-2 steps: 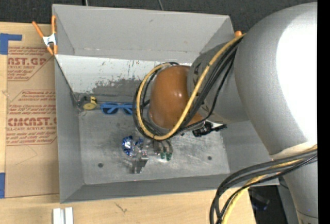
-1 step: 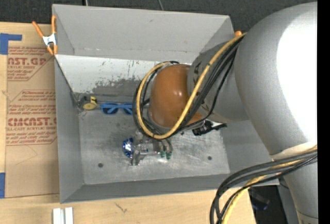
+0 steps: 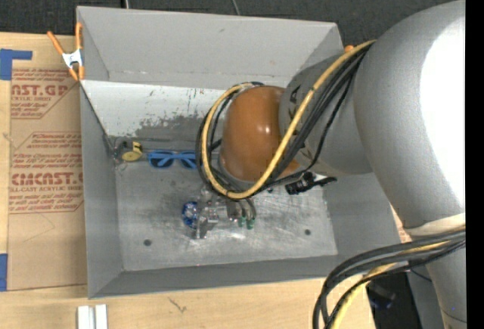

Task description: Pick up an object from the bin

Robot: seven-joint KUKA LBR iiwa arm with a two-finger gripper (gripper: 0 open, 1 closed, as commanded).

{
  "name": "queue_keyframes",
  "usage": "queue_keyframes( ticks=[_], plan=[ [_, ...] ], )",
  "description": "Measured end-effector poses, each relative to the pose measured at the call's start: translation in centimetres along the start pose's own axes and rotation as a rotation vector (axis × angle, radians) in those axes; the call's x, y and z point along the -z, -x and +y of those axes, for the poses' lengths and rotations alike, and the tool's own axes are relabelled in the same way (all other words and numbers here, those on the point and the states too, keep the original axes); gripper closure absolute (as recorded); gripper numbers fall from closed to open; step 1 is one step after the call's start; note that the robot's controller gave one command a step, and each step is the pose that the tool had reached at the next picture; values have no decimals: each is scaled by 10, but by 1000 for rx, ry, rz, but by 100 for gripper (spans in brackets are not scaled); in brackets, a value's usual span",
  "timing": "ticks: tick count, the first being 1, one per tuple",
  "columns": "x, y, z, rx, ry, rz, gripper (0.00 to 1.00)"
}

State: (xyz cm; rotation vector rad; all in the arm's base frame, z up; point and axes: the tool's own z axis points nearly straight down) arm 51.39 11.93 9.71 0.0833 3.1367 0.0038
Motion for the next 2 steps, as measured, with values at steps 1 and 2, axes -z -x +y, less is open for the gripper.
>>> queue_keyframes(
  ticks=[1,2],
  plan=[
    [50,1,1,1,0,-1,100],
    [52,1,2,2,-1,3,100]
  ],
)
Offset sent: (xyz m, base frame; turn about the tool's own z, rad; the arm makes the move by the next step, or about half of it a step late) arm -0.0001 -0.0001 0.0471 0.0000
